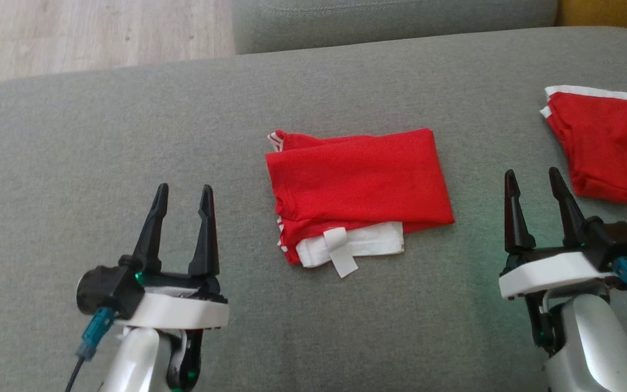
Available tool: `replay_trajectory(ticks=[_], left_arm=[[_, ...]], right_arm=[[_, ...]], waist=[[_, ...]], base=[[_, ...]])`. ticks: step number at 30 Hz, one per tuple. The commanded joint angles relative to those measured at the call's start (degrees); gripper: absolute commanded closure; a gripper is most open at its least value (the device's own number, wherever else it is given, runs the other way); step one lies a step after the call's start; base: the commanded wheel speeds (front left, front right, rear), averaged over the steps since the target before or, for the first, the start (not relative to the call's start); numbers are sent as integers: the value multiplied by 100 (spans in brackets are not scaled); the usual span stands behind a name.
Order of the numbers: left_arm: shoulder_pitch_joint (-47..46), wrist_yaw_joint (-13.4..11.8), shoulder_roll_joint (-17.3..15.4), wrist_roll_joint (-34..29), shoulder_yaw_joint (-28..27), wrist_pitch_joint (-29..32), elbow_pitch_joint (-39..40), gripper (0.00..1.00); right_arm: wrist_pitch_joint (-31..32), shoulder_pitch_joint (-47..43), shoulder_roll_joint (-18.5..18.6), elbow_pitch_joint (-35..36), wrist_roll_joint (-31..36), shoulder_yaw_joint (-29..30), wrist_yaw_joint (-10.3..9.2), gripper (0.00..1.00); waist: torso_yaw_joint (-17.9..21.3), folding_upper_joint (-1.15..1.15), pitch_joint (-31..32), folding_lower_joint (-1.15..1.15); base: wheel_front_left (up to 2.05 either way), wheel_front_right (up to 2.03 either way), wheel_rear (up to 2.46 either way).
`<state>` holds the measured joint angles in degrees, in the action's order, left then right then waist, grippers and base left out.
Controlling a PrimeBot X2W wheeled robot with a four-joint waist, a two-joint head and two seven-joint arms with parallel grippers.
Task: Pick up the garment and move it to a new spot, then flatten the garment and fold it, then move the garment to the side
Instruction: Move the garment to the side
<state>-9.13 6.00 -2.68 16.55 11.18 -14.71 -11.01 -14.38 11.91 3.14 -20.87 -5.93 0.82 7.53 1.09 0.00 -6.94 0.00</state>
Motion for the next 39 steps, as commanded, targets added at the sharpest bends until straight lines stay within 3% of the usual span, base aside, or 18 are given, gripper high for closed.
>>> replay_trajectory(ticks=[1, 9, 17, 24, 25, 26, 33, 39], left_arm=[[-240, 5, -20, -43, -140, -29, 157, 0], [-512, 3, -20, -19, 156, -29, 185, 0], [-746, -31, -20, 70, 416, -29, 144, 0], [-795, -63, -20, 102, 465, -29, 122, 0], [-795, -69, -20, 101, 462, -29, 120, 0], [-794, -75, -20, 96, 458, -29, 118, 0], [-788, -50, -20, -35, 428, -29, 129, 0], [-884, -52, -20, -61, 543, -29, 223, 0]], right_arm=[[-62, 183, -22, 203, 26, -119, -4, 0], [288, 660, -25, -190, -19, -182, -4, 0], [898, 1192, -25, -1356, -385, -266, -4, 0], [1095, 1507, -25, -2189, -570, -567, -4, 0], [1093, 1550, -25, -2288, -583, -608, -4, 55], [1053, 1595, -25, -2364, -565, -643, -4, 100], [362, 1993, 68, -2462, 194, -758, -4, 100], [191, 2269, 515, -2047, 567, -918, -4, 100]], waist=[[-41, 0, -36, 0], [-417, 0, -499, 0], [-801, 0, -792, 0], [-900, 0, -826, 0], [-898, 0, -823, 0], [-889, 0, -820, 0], [-480, 0, -705, 0], [37, 0, -651, 0]], base=[[0, 0, 0], [0, 0, 0], [0, 0, 0], [0, 0, 0], [0, 0, 0], [0, 0, 0], [0, 0, 0], [0, 0, 0]])
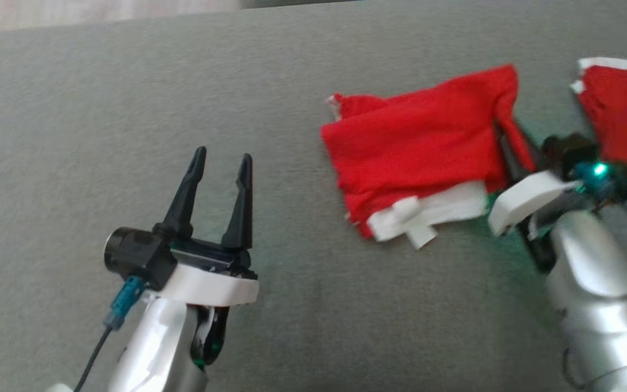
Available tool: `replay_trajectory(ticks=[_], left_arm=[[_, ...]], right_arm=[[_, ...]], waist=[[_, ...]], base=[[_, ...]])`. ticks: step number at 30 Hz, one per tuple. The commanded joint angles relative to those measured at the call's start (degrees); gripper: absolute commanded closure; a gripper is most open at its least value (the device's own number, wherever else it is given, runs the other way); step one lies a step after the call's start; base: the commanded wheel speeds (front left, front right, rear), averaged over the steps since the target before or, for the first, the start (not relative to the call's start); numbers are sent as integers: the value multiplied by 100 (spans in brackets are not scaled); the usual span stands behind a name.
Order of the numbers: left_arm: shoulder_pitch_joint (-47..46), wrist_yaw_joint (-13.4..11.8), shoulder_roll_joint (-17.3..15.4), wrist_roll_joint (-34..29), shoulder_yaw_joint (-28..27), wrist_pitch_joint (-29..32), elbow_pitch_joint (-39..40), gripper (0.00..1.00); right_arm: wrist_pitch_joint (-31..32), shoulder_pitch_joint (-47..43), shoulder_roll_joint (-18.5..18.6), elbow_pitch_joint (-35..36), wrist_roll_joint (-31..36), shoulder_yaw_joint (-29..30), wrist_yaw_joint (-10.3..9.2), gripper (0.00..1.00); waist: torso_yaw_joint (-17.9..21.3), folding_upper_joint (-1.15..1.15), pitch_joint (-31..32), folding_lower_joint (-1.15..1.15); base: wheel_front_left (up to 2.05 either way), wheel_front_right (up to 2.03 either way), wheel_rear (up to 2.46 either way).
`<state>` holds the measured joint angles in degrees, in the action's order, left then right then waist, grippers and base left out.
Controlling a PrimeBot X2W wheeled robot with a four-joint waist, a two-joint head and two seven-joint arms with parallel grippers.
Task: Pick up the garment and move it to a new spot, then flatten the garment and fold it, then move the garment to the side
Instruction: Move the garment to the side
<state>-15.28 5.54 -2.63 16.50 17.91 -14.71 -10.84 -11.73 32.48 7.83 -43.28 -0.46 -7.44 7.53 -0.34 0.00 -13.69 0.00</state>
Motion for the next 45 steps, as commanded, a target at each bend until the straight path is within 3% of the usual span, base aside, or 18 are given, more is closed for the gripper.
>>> replay_trajectory(ticks=[1, 8, 16, 25, 31, 32, 33, 45], left_arm=[[-300, -11, -25, -51, -92, -29, 217, 0], [-625, -55, -25, -13, 394, -29, 310, 0], [-886, -95, -25, -37, 731, -29, 346, 0], [-1028, -46, -25, -75, 682, -29, 288, 0], [-1024, -16, -25, -74, 644, -29, 260, 0], [-1020, -8, -25, -74, 638, -29, 247, 0], [-1016, -1, -25, -74, 627, -29, 231, 0], [-768, 5, -25, -50, 345, -29, 220, 0]], right_arm=[[-55, 267, 168, 275, 49, -125, -4, 100], [313, 631, 1248, 689, 7, -237, -4, 100], [641, 917, 2311, 491, -237, -53, -4, 100], [791, 1138, 2692, -90, -81, 415, -4, 100], [905, 1128, 2640, -471, 145, 778, -4, 100], [928, 1130, 2621, -533, 190, 863, -4, 56], [952, 1135, 2596, -588, 244, 958, -4, 0], [582, 1453, 1955, -75, 775, 1533, -4, 0]], waist=[[279, 0, 18, 0], [705, 0, -189, 0], [767, 0, -498, 0], [597, 0, -797, 0], [529, 0, -835, 0], [523, 0, -824, 0], [520, 0, -802, 0], [596, 0, -224, 0]], base=[[0, 0, 0], [0, 0, 0], [0, 0, 0], [0, 0, 0], [0, 0, 0], [0, 0, 0], [0, 0, 0], [0, 0, 0]])
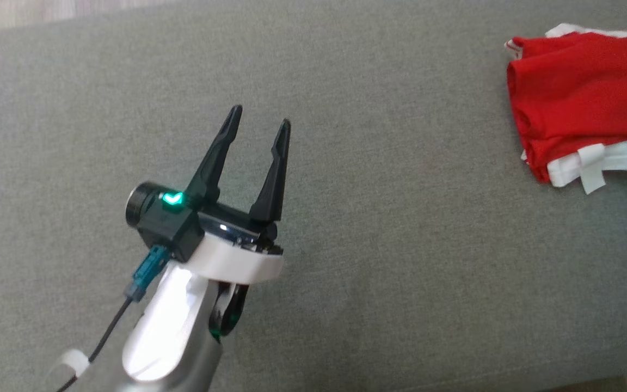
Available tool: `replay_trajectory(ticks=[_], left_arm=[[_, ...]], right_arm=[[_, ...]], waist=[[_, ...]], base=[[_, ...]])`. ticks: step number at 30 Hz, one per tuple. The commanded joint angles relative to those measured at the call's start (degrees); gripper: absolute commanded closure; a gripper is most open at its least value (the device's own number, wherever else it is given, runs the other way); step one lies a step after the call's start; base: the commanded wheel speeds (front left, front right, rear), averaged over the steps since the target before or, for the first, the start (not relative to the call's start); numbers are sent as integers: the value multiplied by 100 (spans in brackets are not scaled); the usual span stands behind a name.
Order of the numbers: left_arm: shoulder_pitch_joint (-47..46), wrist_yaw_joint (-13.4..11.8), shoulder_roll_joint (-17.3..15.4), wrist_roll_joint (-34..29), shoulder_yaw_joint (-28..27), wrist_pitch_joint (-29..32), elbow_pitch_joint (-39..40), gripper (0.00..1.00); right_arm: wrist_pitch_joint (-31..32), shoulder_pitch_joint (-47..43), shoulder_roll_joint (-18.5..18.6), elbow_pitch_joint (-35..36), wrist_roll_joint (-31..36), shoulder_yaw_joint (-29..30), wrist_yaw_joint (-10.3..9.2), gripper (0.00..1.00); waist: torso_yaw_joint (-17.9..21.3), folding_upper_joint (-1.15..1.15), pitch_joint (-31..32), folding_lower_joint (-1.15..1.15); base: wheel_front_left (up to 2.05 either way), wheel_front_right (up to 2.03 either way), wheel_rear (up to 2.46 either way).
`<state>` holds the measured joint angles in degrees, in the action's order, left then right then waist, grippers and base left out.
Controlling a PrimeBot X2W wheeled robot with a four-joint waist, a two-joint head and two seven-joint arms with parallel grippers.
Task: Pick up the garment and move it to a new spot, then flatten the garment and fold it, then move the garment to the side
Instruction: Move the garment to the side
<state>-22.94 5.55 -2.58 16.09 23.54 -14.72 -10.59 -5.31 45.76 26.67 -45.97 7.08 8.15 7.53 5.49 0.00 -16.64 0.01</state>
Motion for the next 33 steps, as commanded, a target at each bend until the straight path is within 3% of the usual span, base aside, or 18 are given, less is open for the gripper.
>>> replay_trajectory(ticks=[1, 11, 18, 22, 28, 33], left_arm=[[27, 2, -30, -4, -233, -28, 199, 0], [344, -55, -30, 15, -376, -28, 246, 0], [804, -174, -30, 34, -780, -28, 309, 0], [1088, -229, -30, 43, -993, -28, 343, 0], [1410, -212, -30, 200, -1144, -28, 240, 0], [1640, -167, -30, 374, -1340, -28, 331, 0]], right_arm=[[-67, 145, -10, 269, 34, -40, -4, 0], [-254, -272, -903, 1348, -342, -155, -4, 0], [-379, -1408, -1729, 2339, -1335, -536, -4, 0], [-467, -2151, -2163, 2734, -1571, -664, -4, 0], [-689, -3056, -2361, 2794, -1722, -896, -4, 0], [-898, -3531, -2376, 2663, -2244, -1057, -4, 0]], waist=[[16, 0, 116, -1], [-96, 0, 587, -1], [-279, 0, 951, -1], [-377, 0, 1090, -1], [-450, 0, 1216, -1], [-475, 0, 1287, -1]], base=[[0, 0, 0], [0, 0, 0], [0, 0, 0], [0, 0, 0], [0, 0, 0], [0, 0, 0]])
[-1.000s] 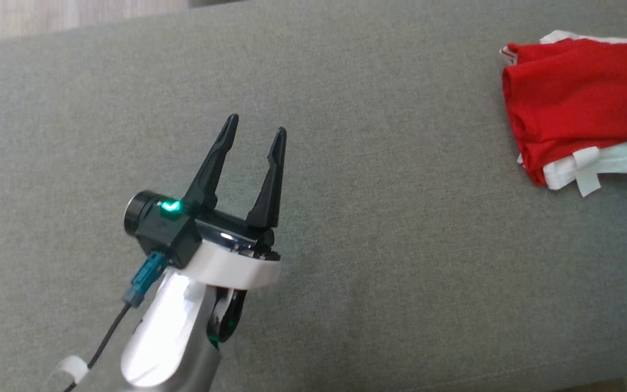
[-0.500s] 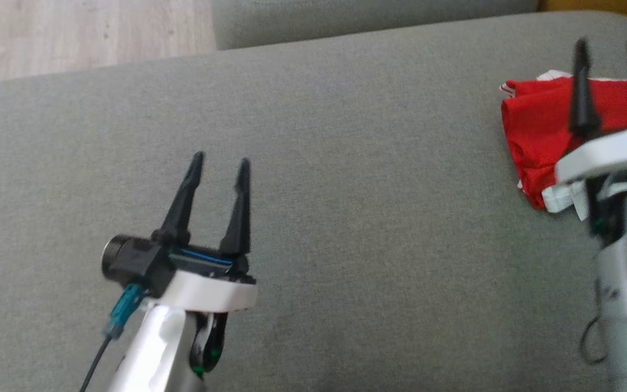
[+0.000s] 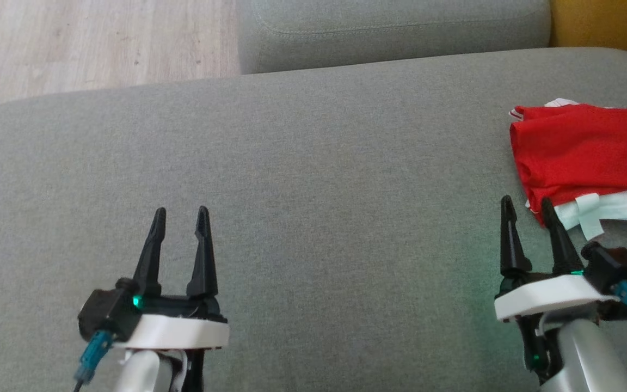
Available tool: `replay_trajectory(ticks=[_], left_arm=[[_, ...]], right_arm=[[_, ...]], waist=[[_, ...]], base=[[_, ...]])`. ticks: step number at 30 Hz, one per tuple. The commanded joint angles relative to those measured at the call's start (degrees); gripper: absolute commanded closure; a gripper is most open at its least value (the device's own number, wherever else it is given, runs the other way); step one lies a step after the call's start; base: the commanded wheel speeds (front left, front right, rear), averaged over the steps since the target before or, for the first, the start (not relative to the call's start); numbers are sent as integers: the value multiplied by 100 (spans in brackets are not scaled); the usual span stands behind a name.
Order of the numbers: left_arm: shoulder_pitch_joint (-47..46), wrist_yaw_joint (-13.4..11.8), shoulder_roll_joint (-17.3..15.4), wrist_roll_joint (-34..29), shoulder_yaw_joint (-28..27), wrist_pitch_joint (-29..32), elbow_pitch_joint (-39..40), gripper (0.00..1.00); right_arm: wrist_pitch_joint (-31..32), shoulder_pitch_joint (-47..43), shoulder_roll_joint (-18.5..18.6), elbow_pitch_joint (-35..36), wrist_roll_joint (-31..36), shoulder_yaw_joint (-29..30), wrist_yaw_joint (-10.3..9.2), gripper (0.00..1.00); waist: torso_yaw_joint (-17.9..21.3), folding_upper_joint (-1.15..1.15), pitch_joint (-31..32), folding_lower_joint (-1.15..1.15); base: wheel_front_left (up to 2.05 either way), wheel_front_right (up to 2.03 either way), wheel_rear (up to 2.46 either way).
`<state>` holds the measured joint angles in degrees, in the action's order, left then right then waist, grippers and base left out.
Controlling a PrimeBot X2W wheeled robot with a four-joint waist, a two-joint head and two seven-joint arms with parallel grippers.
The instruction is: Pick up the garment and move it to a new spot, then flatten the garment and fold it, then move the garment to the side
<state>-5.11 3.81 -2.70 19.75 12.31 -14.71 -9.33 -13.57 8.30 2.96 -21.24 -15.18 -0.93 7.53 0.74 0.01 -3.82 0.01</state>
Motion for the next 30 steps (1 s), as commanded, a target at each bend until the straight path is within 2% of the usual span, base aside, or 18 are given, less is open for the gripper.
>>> replay_trajectory(ticks=[1, 24, 25, 30], left_arm=[[-115, 17, -18, 33, -240, -29, 234, 0], [-61, -6, -18, 126, -397, -29, 492, 0], [88, 15, -1, 107, -164, 0, 300, 100], [196, 27, -1, 186, -134, 17, -33, 100]], right_arm=[[-92, 178, -6, 177, -54, -177, -4, 0], [-142, 185, -8, 329, -132, -263, -4, 0], [-64, -3, -10, 118, -99, -108, 0, 100], [-31, -161, -29, -187, -182, -99, 0, 100]], waist=[[0, -1, 14, -1], [-7, -1, -15, -1], [-6, -1, -16, -1], [-6, -1, -12, -1]], base=[[0, 0, 0], [0, 0, 0], [0, 0, 0], [0, 0, 0]])
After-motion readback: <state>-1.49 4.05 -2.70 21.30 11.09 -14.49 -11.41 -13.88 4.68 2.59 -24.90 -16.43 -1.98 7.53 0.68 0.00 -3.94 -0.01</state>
